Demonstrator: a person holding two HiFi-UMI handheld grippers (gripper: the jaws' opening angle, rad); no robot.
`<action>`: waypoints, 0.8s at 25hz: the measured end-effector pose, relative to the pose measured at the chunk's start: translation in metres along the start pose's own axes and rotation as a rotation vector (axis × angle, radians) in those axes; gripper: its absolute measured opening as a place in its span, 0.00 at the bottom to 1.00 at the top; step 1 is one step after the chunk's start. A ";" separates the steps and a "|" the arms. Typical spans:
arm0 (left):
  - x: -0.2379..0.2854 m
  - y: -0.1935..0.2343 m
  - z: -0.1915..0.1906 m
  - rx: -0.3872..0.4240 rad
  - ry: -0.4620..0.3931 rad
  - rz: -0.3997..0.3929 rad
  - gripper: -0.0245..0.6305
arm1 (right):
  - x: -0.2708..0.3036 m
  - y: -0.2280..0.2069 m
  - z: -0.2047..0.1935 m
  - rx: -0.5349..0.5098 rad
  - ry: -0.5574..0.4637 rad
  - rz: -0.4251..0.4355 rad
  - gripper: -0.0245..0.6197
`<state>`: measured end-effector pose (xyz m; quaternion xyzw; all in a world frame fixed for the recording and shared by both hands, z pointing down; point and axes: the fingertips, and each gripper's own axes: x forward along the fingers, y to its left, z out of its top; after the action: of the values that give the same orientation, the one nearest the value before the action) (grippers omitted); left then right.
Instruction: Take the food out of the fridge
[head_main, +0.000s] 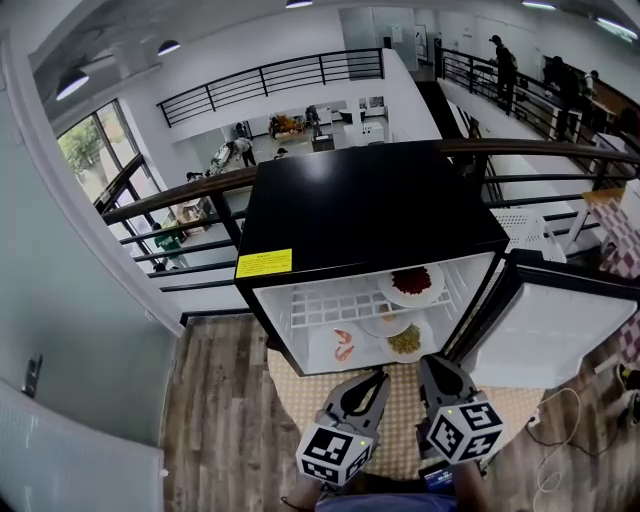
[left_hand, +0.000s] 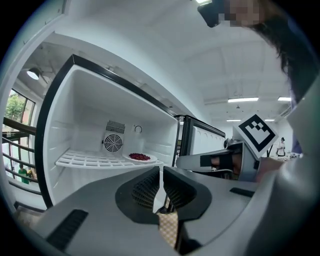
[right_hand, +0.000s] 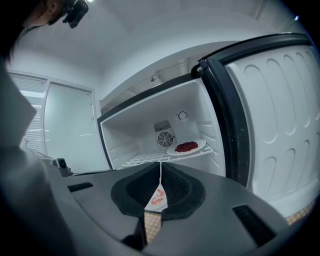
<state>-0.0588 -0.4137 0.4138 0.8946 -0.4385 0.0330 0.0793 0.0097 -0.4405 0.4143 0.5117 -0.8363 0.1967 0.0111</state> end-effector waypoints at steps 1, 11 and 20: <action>0.006 0.003 0.001 -0.001 0.000 0.002 0.07 | 0.006 -0.003 0.001 0.003 0.007 0.003 0.07; 0.045 0.024 0.011 0.002 -0.002 0.012 0.07 | 0.066 -0.043 0.011 0.220 0.029 -0.015 0.07; 0.059 0.043 0.009 -0.005 0.003 0.037 0.07 | 0.103 -0.069 0.013 0.416 0.032 -0.066 0.23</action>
<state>-0.0568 -0.4871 0.4177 0.8861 -0.4549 0.0348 0.0818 0.0225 -0.5605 0.4469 0.5270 -0.7601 0.3727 -0.0751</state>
